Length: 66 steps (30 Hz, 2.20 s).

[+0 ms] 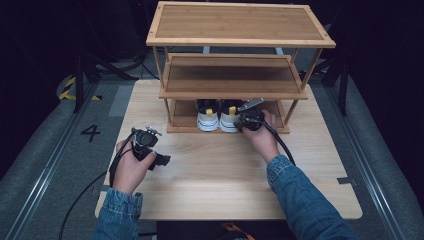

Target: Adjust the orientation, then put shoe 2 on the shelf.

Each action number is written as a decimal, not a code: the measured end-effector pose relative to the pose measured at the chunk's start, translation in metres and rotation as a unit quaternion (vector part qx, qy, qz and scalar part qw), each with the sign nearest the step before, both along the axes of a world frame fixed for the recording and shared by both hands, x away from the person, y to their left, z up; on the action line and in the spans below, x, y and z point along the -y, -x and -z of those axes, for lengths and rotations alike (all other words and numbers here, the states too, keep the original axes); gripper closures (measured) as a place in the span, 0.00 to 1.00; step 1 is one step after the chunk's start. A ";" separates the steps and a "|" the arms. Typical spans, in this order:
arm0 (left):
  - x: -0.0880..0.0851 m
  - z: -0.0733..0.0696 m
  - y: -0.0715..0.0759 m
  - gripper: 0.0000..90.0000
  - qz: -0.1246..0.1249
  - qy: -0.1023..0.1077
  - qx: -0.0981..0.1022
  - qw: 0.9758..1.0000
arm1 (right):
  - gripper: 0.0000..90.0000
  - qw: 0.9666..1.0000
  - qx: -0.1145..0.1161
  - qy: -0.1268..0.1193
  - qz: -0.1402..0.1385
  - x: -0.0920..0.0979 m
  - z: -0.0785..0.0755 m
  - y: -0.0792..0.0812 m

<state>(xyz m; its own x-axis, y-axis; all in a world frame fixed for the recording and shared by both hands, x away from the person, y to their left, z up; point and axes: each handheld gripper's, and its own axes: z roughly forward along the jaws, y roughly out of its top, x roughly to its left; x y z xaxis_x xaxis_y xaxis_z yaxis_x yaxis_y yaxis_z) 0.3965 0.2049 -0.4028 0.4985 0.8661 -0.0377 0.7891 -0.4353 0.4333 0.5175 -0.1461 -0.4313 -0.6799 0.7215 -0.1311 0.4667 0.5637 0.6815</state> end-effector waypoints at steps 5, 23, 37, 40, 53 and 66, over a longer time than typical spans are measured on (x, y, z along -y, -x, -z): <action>0.003 0.000 -0.001 0.19 0.000 0.001 -0.001 1.000 | 0.60 1.000 0.013 0.004 0.020 -0.002 0.002 -0.001; 0.011 -0.004 -0.008 0.19 0.018 0.004 0.004 1.000 | 0.40 0.999 0.017 -0.045 0.001 0.021 -0.033 0.041; 0.009 0.001 -0.007 0.21 0.025 -0.010 0.001 1.000 | 0.30 0.997 -0.005 -0.070 0.017 0.081 -0.049 0.076; 0.005 0.001 -0.005 0.21 0.029 -0.007 0.002 1.000 | 0.27 0.998 -0.010 -0.063 0.022 0.097 -0.049 0.080; -0.009 0.005 -0.012 0.22 0.032 -0.001 0.003 0.999 | 0.22 0.997 -0.031 -0.052 0.039 0.182 -0.035 0.091; -0.018 0.018 -0.024 0.20 0.026 0.013 0.014 0.999 | 0.20 0.993 -0.017 -0.066 0.096 0.234 0.004 0.087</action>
<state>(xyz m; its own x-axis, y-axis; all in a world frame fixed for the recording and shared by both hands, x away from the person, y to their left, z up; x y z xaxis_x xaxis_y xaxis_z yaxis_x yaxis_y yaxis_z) 0.4208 0.2233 -0.4212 0.5439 0.8379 -0.0448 0.7529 -0.4638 0.4669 0.4308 -0.3797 -0.4353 -0.5304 0.8477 -0.0070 0.5804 0.3691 0.7259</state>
